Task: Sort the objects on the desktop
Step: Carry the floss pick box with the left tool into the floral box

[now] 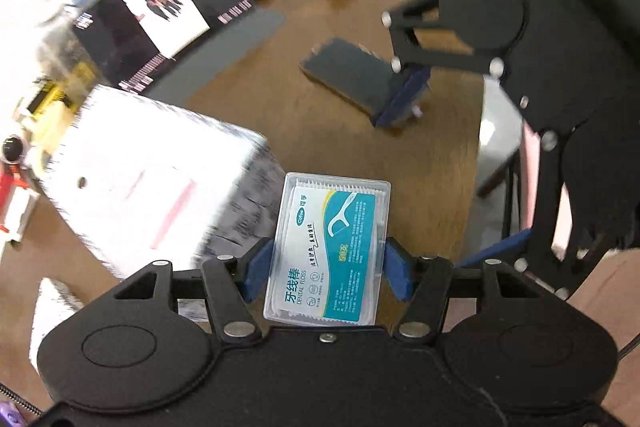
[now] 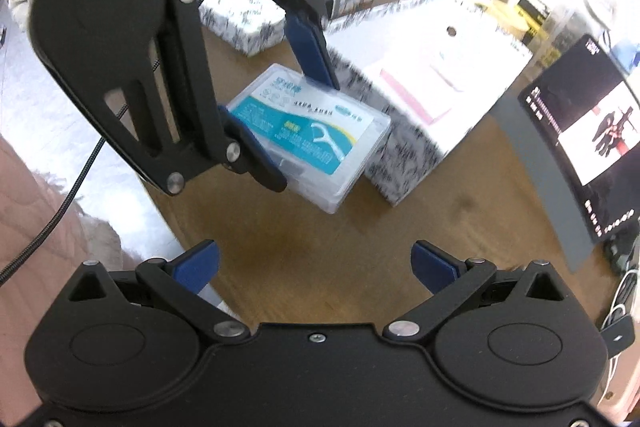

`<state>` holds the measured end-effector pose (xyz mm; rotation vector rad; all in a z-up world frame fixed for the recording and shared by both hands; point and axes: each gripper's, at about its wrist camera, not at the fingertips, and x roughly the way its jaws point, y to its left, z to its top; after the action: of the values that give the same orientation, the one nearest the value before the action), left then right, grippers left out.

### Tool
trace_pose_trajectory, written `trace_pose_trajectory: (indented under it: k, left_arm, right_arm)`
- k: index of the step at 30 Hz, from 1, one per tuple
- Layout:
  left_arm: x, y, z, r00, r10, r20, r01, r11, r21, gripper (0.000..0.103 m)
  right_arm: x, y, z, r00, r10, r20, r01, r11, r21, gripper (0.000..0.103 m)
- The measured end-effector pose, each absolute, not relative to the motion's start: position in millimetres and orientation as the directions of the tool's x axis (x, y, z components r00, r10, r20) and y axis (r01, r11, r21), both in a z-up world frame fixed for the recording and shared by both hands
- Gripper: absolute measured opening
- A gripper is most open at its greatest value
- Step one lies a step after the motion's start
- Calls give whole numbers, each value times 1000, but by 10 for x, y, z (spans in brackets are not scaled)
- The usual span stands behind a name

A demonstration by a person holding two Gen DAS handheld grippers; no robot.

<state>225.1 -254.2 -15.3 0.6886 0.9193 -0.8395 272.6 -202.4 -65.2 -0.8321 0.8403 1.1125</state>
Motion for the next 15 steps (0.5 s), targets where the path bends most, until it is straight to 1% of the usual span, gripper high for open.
trace_pose_trajectory:
  k: [9, 12, 15]
  left_arm:
    - [2552, -2412, 360, 403, -377, -834, 803, 583, 125, 58]
    - [2705, -2366, 483, 434, -371, -821, 791, 593, 150, 58]
    - [2855, -2352, 499, 425, -371, -826, 802, 578, 154, 58]
  right_arm:
    - [2953, -1924, -328, 246, 462, -852, -958, 248, -142, 103]
    - [3046, -1904, -250, 249, 476, -843, -955, 268, -130, 103]
    - [3119, -1887, -200, 250, 484, -839, -951, 285, -119, 103]
